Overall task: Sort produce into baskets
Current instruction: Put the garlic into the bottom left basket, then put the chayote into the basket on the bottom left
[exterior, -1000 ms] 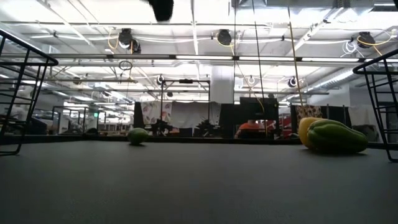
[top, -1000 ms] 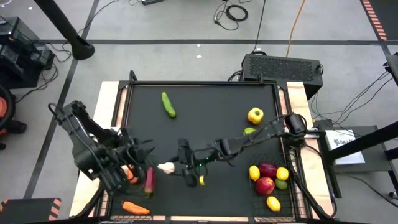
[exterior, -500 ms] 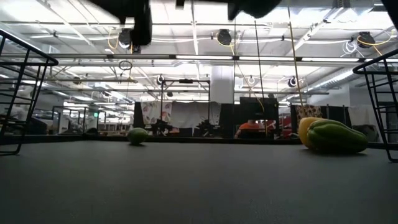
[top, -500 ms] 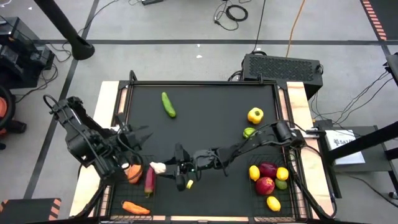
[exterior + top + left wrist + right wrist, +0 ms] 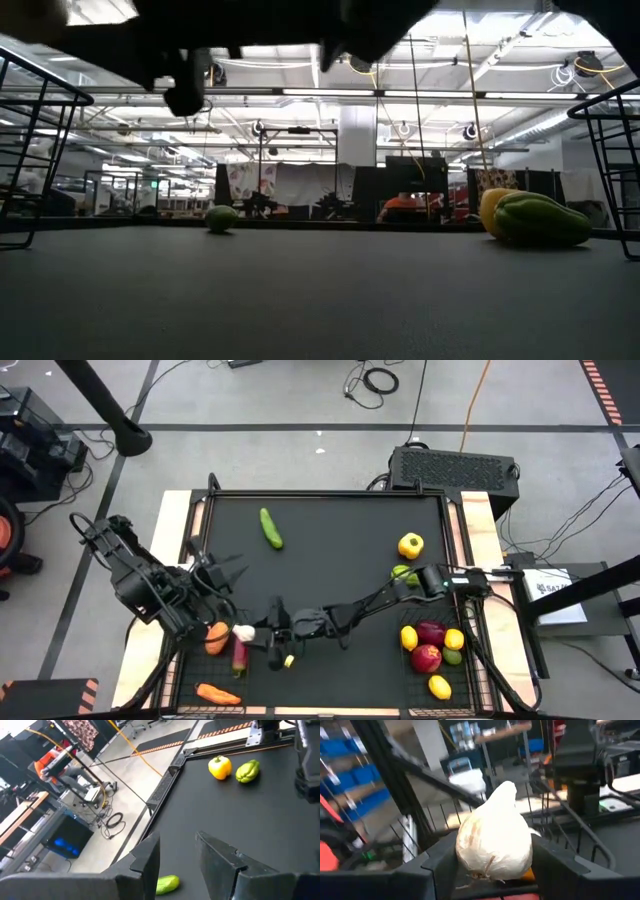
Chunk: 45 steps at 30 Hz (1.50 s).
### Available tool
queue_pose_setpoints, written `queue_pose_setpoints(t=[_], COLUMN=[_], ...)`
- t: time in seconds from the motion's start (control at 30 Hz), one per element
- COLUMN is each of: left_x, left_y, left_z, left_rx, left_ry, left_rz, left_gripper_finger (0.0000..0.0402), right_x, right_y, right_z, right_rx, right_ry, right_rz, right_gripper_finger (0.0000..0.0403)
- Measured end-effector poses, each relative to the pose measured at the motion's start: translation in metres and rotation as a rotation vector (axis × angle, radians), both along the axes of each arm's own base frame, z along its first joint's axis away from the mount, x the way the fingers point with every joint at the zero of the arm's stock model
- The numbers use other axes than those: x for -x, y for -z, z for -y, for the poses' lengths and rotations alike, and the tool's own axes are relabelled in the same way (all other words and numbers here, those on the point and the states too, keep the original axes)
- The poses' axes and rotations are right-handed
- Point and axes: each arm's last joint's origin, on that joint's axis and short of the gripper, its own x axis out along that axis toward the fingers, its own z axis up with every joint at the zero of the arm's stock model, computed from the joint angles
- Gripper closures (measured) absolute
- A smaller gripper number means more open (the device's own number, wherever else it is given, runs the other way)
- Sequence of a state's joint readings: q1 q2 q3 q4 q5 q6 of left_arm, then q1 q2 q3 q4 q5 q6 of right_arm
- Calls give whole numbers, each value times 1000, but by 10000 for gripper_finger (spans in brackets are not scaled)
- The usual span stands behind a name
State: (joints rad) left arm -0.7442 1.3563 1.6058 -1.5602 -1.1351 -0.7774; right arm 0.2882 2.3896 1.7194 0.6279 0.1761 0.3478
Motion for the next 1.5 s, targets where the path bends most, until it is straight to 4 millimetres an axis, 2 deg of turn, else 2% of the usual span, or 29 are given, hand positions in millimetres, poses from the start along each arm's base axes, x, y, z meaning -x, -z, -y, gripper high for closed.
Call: queue_pose_setpoints(t=[0.13, 0.3, 0.5, 0.67, 0.73, 0.8, 0.9, 1.0, 1.13, 1.3, 1.4, 1.5], left_x=[-2, -3, -3, -3, -3, -2, -2, -2, -2, -6, -9, -11], left_y=[0, 0, 0, 0, 1, 1, 2, 4, 4, 11, 21, 31], left_z=[-2, -2, -2, -2, -2, -2, -1, 0, 0, 4, 7, 8], left_rx=[2, 8, 9, 14, 31, 66, 132, 199, 230, 235, 231, 207], left_ry=[-14, -16, -16, -15, -12, -17, -31, -44, -50, -49, -51, -56], left_rz=[4, 1, 0, -1, -12, -12, -9, -9, -12, -5, -7, -15], left_gripper_finger=[270, 270, 270, 270, 270, 270, 270, 270, 270, 270, 270, 270], right_x=[-13, -19, -16, -16, -13, -8, 9, 35, 75, 124, 150, 176], right_y=[-1, -5, -6, -6, -12, -28, -66, -96, -111, -130, -133, -141], right_z=[-9, -21, -31, -32, -31, -29, -24, -17, -4, 9, 17, 31], right_rx=[44, 93, 107, 107, 130, 162, 253, 340, 422, 552, 653, 726], right_ry=[-33, -84, -127, -153, -163, -180, -199, -225, -209, -52, 72, 218], right_rz=[-38, -72, -66, -77, -113, -141, -221, -384, -690, -956, -1075, -1114], right_gripper_finger=[188, 177, 111, 63, 54, 51, 51, 51, 51, 51, 51, 51])
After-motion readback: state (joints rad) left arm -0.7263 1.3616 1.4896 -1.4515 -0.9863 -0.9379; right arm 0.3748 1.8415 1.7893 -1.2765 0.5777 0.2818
